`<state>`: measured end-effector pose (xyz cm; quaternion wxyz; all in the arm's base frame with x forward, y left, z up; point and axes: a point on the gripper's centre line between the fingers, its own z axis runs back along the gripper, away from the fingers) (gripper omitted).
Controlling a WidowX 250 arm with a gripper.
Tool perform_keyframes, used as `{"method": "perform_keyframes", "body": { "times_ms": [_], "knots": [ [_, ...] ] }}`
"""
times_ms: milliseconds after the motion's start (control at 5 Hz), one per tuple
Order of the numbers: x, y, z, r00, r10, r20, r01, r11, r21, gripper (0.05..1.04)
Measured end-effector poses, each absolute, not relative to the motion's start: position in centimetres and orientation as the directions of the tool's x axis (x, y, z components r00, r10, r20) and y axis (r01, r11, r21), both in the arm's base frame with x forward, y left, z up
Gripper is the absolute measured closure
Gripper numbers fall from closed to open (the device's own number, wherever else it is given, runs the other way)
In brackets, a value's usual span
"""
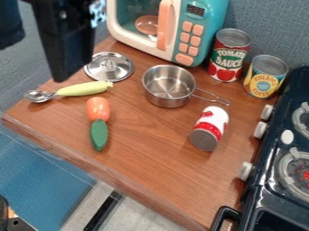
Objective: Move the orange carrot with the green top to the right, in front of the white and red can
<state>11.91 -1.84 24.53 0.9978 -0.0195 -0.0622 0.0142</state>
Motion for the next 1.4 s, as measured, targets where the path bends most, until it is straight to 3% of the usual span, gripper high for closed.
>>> {"method": "perform_keyframes", "body": {
  "times_ms": [200, 800, 1000, 1200, 1400],
  "knots": [
    [11.9, -1.8, 24.3, 0.992, 0.023, 0.121, -0.018, 0.999, -0.039, 0.083],
    [20.3, 3.8, 18.1, 0.994, 0.084, 0.076, -0.084, 0.996, -0.004, 0.083],
    [23.2, 4.9, 16.0, 0.987, 0.008, 0.159, -0.011, 1.000, 0.021, 0.083],
    [25.4, 6.5, 13.0, 0.976, -0.090, 0.196, 0.071, 0.992, 0.101, 0.083],
    [26.7, 8.3, 9.8, 0.974, -0.156, 0.164, 0.133, 0.981, 0.144, 0.083]
  ]
}}
